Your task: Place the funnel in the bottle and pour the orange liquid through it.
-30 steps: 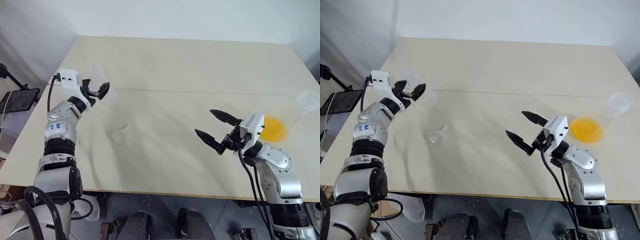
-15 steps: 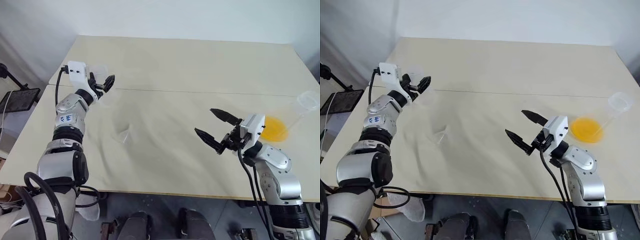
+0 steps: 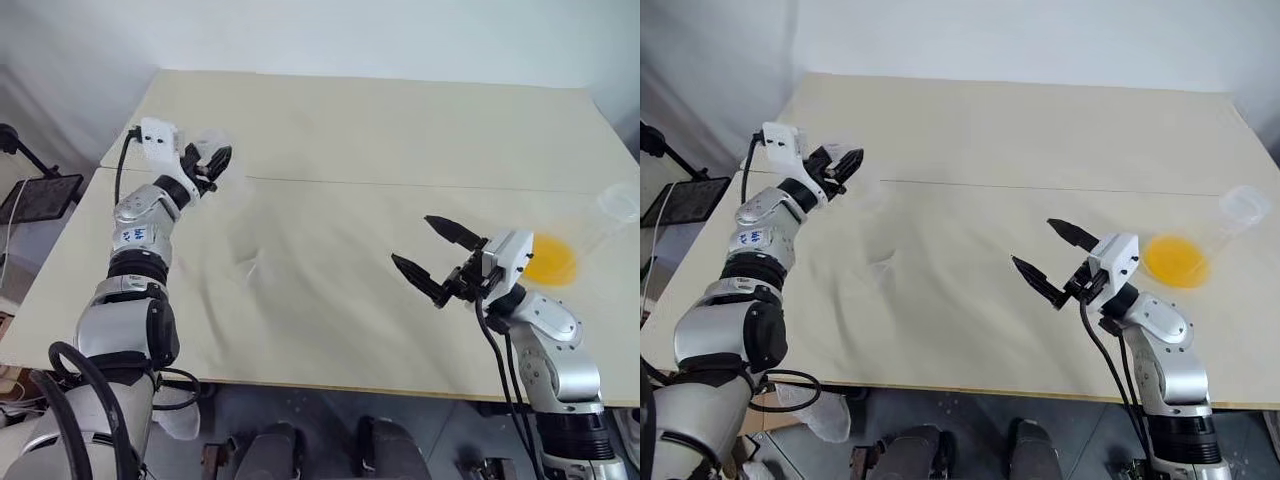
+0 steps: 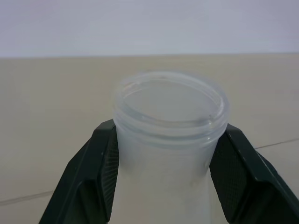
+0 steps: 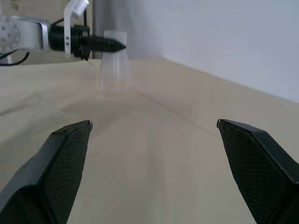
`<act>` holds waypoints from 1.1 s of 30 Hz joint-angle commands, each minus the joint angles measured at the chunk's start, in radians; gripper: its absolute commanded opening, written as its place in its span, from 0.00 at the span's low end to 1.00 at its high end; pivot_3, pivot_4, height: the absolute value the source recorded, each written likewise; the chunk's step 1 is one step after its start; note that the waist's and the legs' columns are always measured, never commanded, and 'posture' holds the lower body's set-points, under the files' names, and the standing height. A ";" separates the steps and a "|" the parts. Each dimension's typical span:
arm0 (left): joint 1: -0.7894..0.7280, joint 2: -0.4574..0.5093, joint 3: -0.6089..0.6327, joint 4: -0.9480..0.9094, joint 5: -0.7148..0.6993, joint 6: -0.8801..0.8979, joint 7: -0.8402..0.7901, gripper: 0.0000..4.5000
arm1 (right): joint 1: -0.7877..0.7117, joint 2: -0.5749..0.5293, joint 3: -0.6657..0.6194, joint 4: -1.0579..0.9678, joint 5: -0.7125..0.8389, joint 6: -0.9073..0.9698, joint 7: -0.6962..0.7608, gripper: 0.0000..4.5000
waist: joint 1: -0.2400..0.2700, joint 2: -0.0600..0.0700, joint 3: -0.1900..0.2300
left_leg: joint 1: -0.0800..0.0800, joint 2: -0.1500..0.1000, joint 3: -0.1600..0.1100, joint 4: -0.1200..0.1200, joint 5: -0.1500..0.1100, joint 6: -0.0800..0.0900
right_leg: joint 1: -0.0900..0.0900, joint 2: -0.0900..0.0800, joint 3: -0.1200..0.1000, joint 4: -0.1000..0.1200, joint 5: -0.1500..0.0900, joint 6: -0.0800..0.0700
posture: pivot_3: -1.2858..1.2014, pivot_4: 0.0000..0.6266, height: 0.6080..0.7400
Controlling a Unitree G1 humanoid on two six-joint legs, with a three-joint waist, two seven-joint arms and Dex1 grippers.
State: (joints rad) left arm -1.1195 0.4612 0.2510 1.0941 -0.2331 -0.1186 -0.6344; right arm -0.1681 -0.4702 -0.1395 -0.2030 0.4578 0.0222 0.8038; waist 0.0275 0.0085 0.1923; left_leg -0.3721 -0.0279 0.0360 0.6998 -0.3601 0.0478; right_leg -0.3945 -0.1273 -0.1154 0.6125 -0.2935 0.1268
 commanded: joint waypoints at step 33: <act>0.149 -0.419 -0.374 -0.440 0.012 0.144 -0.348 0.89 | 0.608 -0.072 -0.425 -0.560 0.172 0.159 -0.185 1.00 | 0.009 0.000 0.000 | 0.002 -0.005 0.006 -0.001 0.004 0.005 | 0.002 -0.004 0.008 -0.004 0.002 0.004 | 0.52 0.24 1.00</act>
State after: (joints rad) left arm -0.9678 0.0516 -0.1432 0.6739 -0.1966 0.0270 -0.9899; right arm 0.4258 -0.5303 -0.5169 -0.7696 0.6030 0.1966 0.5930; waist 0.0369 0.0087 0.1923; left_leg -0.3700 -0.0328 0.0416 0.6987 -0.3562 0.0526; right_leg -0.3927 -0.1312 -0.1079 0.6088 -0.2919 0.1307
